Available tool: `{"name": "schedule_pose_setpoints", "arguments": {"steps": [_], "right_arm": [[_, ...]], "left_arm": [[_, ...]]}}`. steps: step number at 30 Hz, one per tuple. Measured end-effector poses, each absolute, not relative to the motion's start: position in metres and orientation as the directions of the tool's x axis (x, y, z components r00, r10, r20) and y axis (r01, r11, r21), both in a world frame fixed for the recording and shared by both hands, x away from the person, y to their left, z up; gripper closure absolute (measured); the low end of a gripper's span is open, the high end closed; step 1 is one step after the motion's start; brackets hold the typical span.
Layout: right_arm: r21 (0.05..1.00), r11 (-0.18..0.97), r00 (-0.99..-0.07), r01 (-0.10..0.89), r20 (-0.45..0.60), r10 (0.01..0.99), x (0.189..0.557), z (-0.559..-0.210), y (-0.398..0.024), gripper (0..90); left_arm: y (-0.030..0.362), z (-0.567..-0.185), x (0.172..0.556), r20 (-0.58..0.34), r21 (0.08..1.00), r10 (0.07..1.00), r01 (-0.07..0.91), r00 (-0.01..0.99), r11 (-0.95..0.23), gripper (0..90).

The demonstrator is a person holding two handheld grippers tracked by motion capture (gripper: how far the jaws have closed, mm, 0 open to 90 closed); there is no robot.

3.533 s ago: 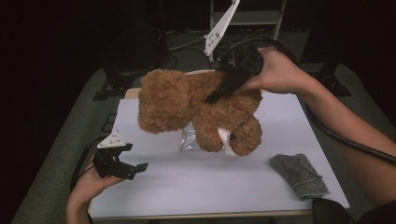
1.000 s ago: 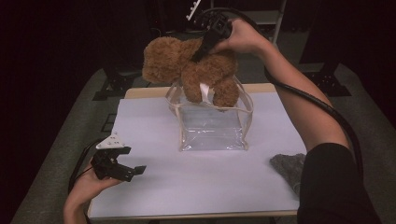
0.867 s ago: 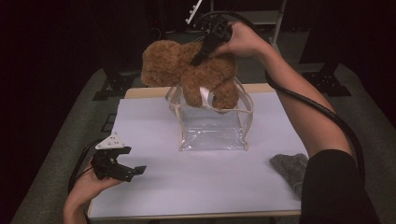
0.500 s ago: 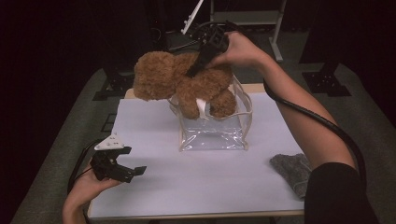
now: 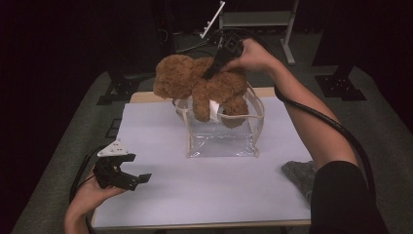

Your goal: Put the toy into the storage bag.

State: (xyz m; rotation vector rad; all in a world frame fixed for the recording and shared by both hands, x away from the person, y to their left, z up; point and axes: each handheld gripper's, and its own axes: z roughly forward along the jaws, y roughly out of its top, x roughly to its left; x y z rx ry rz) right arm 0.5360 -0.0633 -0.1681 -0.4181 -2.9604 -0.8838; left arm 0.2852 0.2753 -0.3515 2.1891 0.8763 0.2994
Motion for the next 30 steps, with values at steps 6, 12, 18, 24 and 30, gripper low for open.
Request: {"name": "schedule_pose_setpoints", "arguments": {"steps": [6,12,18,24,30], "right_arm": [[0.551,0.785,-0.956,0.282,0.092,0.279,0.545,-0.162,-0.074,56.3],[0.561,0.765,-0.941,0.317,0.087,0.326,0.554,-0.158,-0.087,56.3],[0.577,0.737,-0.923,0.352,0.083,0.376,0.56,-0.158,-0.095,56.4],[0.582,0.724,-0.911,0.37,0.076,0.404,0.563,-0.158,-0.098,56.3],[0.575,0.738,-0.915,0.355,0.051,0.4,0.559,-0.16,-0.097,56.3]], "left_arm": [[0.276,-0.353,0.286,-0.06,0.714,0.675,0.504,0.736,-0.486,5.4],[0.277,-0.354,0.287,-0.063,0.712,0.674,0.506,0.736,-0.487,5.4],[0.275,-0.356,0.289,-0.065,0.704,0.673,0.512,0.737,-0.492,5.4],[0.275,-0.356,0.289,-0.064,0.703,0.674,0.513,0.736,-0.493,5.4],[0.276,-0.356,0.289,-0.064,0.704,0.675,0.513,0.735,-0.492,5.4]]}}
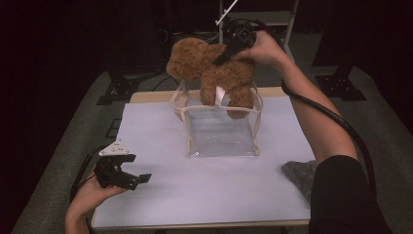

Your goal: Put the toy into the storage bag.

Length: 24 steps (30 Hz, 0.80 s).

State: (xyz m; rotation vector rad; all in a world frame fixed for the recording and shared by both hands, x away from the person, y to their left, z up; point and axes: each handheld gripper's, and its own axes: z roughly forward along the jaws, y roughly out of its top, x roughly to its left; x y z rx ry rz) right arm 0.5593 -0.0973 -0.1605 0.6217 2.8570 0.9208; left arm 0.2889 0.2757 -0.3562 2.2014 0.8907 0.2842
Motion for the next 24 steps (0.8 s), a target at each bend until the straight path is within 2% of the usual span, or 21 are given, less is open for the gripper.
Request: {"name": "schedule_pose_setpoints", "arguments": {"steps": [9,16,24], "right_arm": [[0.555,0.766,-0.928,0.326,0.031,0.372,0.546,-0.17,-0.092,56.1],[0.53,0.783,-0.934,0.326,0.054,0.353,0.538,-0.186,-0.091,56.1],[0.558,0.745,-0.913,0.366,0.062,0.402,0.549,-0.189,-0.104,56.2]], "left_arm": [[0.273,-0.356,0.289,-0.062,0.701,0.671,0.51,0.739,-0.498,5.4],[0.272,-0.355,0.288,-0.058,0.703,0.666,0.504,0.744,-0.502,5.4],[0.272,-0.356,0.289,-0.062,0.7,0.668,0.51,0.741,-0.5,5.4]]}}
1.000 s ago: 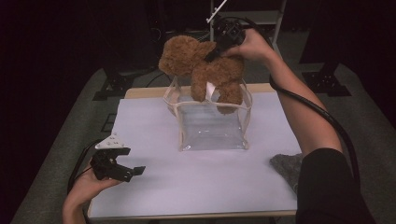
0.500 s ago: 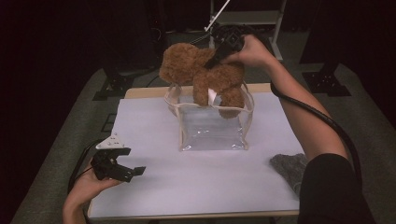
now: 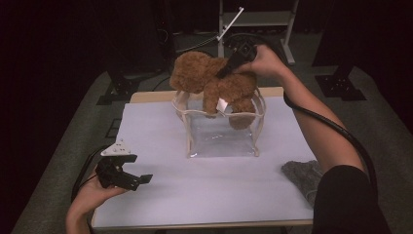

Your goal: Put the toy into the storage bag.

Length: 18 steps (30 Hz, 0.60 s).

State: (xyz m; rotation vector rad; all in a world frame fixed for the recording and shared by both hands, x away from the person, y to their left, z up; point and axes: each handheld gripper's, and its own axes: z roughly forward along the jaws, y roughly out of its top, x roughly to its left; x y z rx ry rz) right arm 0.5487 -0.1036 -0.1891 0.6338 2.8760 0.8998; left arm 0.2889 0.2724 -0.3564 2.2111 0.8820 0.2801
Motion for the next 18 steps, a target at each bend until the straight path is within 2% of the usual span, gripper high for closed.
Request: {"name": "schedule_pose_setpoints", "arguments": {"steps": [6,18], "right_arm": [[0.565,0.729,-0.899,0.387,0.055,0.435,0.554,-0.187,-0.118,56.3],[0.528,0.788,-0.932,0.317,0.02,0.361,0.522,-0.207,-0.112,56.2]], "left_arm": [[0.274,-0.358,0.29,-0.067,0.695,0.671,0.517,0.738,-0.5,5.4],[0.269,-0.357,0.289,-0.064,0.694,0.662,0.51,0.746,-0.508,5.4]]}}
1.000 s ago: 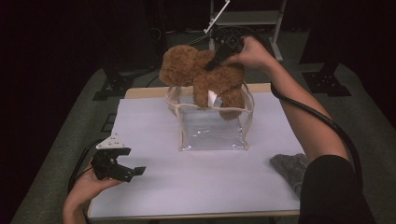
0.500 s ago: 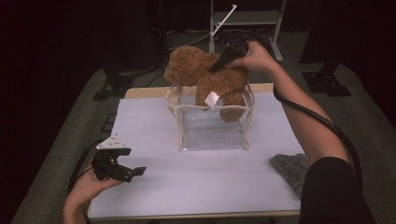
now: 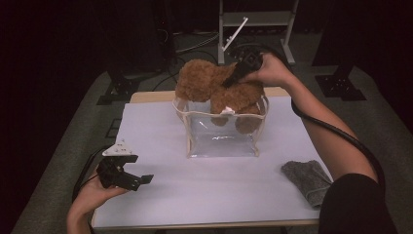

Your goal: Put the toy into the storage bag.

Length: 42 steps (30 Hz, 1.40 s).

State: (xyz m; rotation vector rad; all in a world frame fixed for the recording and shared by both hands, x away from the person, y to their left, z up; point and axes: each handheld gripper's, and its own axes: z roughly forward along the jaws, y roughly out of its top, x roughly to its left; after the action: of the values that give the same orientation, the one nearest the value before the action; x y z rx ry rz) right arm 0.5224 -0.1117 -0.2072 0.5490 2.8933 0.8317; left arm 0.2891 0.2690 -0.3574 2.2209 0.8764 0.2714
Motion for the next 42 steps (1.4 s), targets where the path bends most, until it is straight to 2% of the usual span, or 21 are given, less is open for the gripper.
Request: {"name": "schedule_pose_setpoints", "arguments": {"steps": [18,42], "right_arm": [[0.499,0.809,-0.947,0.31,0.083,0.311,0.501,-0.243,-0.109,56.3],[0.417,0.808,-0.909,0.416,0.154,0.388,0.519,-0.286,-0.107,55.6]], "left_arm": [[0.269,-0.357,0.289,-0.062,0.686,0.657,0.511,0.751,-0.519,5.4],[0.27,-0.359,0.288,-0.069,0.685,0.658,0.515,0.75,-0.516,5.4]]}}
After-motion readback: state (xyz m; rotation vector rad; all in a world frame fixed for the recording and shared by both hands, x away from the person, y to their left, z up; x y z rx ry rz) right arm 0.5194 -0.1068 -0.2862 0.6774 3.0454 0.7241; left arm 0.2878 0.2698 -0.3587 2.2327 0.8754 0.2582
